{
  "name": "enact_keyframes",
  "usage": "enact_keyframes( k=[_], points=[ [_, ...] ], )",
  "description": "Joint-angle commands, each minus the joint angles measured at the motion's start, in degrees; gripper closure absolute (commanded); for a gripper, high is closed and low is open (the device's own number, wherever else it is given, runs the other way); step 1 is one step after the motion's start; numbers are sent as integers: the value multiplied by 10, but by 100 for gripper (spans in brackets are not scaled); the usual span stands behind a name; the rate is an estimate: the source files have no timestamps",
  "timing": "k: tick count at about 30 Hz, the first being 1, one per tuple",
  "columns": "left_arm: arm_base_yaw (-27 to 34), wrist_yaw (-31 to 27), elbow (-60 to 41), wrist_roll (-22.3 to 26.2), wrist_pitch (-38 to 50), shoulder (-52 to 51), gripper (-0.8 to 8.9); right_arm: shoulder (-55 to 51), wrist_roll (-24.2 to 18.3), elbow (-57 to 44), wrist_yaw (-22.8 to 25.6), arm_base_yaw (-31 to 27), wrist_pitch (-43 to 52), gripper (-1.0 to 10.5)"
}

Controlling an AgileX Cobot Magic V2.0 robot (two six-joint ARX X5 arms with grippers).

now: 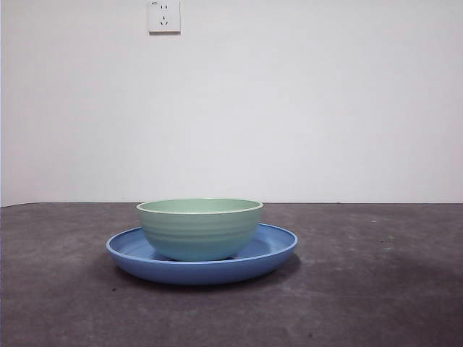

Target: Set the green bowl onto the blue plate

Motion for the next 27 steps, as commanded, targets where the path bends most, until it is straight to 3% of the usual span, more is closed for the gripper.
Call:
enact_keyframes(
  k=[1, 11, 27],
  points=[
    [1, -2, -12, 7, -3, -1, 793, -8, -4, -9, 24, 0, 8, 917],
    [1, -2, -12, 7, -3, -1, 793, -19, -3, -35, 31, 0, -45, 917],
    [1, -2, -12, 7, -3, -1, 794, -19, -3, -35, 31, 0, -36, 917]
  ],
)
